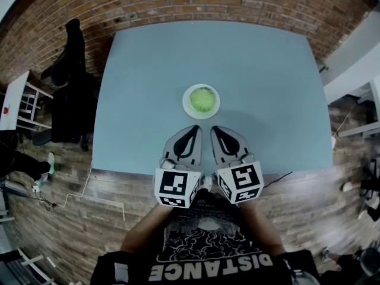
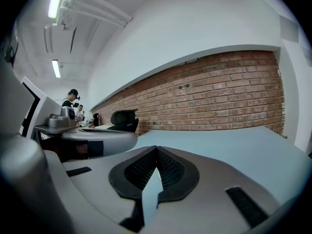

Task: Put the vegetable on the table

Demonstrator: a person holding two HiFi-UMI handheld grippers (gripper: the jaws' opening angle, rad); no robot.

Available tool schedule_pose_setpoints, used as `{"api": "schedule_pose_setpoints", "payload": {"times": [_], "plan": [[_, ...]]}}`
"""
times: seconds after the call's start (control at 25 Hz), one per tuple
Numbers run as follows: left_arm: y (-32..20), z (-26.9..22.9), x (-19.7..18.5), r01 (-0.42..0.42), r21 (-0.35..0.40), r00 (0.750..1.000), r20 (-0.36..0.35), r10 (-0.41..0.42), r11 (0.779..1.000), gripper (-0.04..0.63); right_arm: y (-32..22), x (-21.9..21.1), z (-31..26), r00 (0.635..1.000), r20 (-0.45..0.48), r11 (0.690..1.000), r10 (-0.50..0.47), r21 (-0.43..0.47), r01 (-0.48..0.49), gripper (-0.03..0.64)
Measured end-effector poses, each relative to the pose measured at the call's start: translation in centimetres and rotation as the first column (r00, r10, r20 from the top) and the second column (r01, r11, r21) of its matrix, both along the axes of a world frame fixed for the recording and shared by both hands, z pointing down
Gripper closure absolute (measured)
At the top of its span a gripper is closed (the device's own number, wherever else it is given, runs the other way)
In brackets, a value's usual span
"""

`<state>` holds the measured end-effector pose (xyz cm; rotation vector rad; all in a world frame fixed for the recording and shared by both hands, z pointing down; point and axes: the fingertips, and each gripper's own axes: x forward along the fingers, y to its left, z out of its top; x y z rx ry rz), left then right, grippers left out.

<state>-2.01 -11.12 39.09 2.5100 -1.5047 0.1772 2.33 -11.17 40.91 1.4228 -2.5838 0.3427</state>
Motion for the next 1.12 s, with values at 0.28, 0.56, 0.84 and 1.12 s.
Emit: {"api": "schedule_pose_setpoints", "payload": {"times": [0.28,0.56,0.84,1.12], "plan": [[0.6,0.6,0.5,0.001,-0.006,1.0,0.01,-0.001,1.0,0.594,0.7,0.4,-0.1,1.0,-0.009,1.0,-0.002,0.009,0.003,0.609],[0.9,0.4,0.6,-0.001,-0.003,1.0,0.007,0.001,1.0,0.594,0.9,0.5,-0.3,1.0,-0.002,1.0,0.001,0.014,-0.001,0.609],[1.0,0.1,0.9,0.0,0.004,1.0,0.011,0.0,1.0,0.594,1.0,0.6,-0.4,1.0,-0.001,1.0,-0.004,0.019,0.004,0.609],[1.0,-0.1,1.2,0.004,0.009,1.0,0.016,-0.004,1.0,0.594,1.0,0.9,-0.6,1.0,0.005,1.0,-0.011,0.023,0.011,0.609]]}}
